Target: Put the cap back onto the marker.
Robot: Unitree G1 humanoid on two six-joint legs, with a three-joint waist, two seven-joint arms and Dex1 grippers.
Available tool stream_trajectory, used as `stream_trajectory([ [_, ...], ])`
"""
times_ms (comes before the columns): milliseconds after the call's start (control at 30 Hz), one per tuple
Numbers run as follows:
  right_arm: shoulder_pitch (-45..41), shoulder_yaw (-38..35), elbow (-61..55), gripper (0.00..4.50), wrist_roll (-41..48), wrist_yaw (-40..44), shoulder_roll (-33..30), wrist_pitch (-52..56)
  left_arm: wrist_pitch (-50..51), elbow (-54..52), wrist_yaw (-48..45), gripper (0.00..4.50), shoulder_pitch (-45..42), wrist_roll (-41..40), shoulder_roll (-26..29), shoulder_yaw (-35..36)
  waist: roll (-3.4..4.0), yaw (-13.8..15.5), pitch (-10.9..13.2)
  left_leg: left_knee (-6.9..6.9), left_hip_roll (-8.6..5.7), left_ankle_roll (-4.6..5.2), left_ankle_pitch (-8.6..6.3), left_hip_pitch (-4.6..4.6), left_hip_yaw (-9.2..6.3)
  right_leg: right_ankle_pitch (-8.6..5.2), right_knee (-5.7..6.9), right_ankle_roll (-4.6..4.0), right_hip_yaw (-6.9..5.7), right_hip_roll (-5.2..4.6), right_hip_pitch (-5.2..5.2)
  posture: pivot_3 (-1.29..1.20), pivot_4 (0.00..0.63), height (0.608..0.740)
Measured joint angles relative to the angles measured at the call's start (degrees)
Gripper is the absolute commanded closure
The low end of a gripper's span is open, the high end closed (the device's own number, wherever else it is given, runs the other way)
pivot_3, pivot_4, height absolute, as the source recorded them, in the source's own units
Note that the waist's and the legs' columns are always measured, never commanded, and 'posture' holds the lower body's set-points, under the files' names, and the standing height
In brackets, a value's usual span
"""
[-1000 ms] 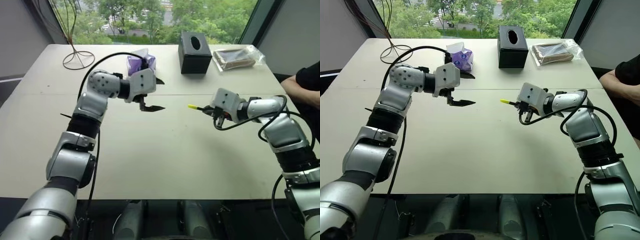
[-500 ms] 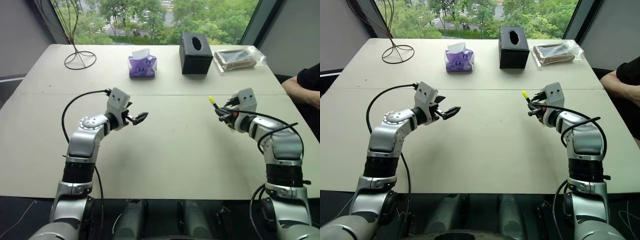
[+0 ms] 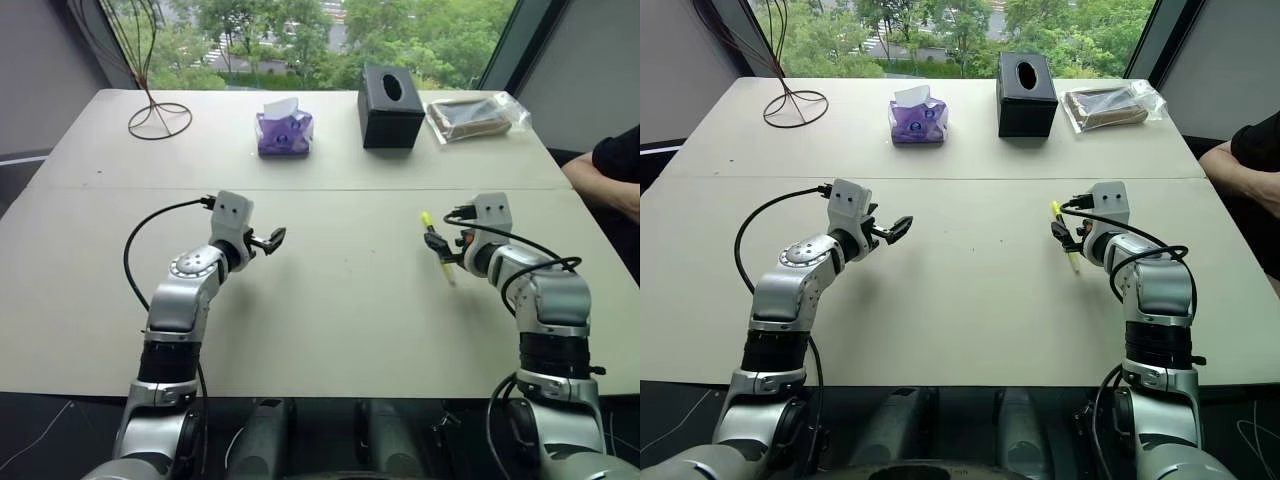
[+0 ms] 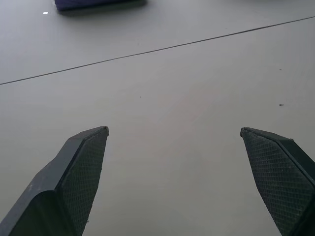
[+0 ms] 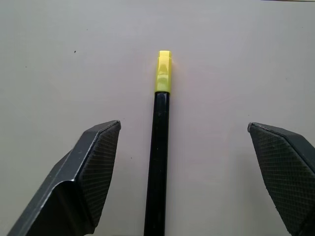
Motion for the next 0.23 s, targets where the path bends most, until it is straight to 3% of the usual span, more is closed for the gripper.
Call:
stream_trajectory([
  [100, 0.1, -0.3, -1.1, 0.04, 0.9, 1.1, -2.5, -0.1, 0.0, 0.3, 0.1, 0.0, -0.7, -1.5, 1.3, 1.7, 0.0, 0.0, 0.0, 0.0, 0.0, 0.0, 0.0, -0.01, 0.0, 0.0, -0.02, 0.0, 0.0, 0.0, -0.01, 0.0, 0.15, 0.74],
  [233, 2.5, -3.2, -7.5, 0.04, 5.5, 8.5, -9.9, -2.2, 0.0, 1.0, -4.1, 0.0, -0.8, -4.0, 7.8, 3.8, 0.01, 0.0, 0.0, -0.06, 0.02, 0.0, -0.01, -0.03, 0.0, -0.1, -0.1, -0.13, -0.02, 0.0, -0.01, 0.0, 0.15, 0.74],
])
